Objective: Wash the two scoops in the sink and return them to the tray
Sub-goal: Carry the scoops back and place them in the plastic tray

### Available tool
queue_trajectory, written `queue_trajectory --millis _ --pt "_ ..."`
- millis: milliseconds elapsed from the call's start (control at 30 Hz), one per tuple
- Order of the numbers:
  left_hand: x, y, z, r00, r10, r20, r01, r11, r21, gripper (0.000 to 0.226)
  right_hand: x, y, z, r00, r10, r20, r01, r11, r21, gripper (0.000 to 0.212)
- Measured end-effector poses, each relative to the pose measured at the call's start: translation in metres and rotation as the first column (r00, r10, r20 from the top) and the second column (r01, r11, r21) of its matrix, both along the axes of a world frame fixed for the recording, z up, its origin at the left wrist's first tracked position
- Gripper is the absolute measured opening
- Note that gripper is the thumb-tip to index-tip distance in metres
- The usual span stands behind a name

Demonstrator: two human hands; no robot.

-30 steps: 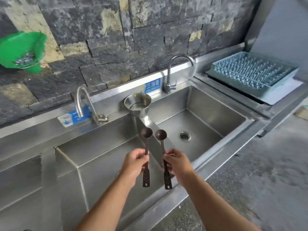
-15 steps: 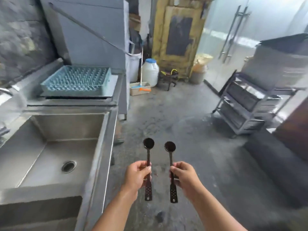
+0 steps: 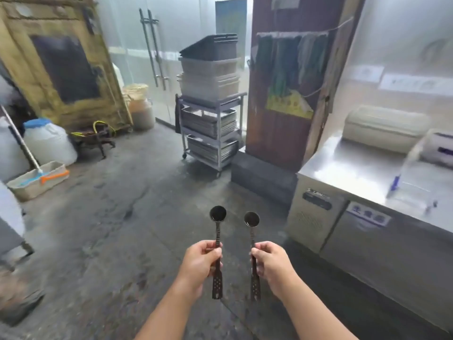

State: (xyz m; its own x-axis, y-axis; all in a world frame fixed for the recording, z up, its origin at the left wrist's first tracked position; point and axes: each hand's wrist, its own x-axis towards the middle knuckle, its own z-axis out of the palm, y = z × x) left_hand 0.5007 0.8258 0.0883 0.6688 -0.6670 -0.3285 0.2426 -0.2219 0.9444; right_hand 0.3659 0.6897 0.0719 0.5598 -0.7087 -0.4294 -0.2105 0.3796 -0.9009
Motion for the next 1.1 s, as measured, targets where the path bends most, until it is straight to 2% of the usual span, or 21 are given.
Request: queue_trajectory --millis 200,533,800,1100 --pt "-0.081 -0.163 -0.008 0.979 -0.199 -0.043 0.201 0.978 0.055 0.014 -0.111 -0.129 -0.019 0.964 -0.265 0.01 0.264 0.962 0.07 0.012" --pt "-0.171 -0.344 -0.016 0.862 -0.503 -0.068 0.507 0.857 0.089 0.013 -0.238 -0.25 -0.027 0.794 -0.606 -0.039 0.607 0.793 0.055 0.006" --pt "-0.193 -0.466 -0.036 0.734 -0.669 -0.114 0.679 0.726 0.108 0.012 -0.26 -0.329 -0.033 0.651 -0.755 -0.08 0.757 0.653 0.01 0.008" --pt "-0.202 -0.585 -0.038 0.648 -0.751 -0.132 0.761 0.63 0.151 0.017 -0.257 -0.432 -0.028 0.593 -0.795 -0.133 0.801 0.599 -0.007 0.009"
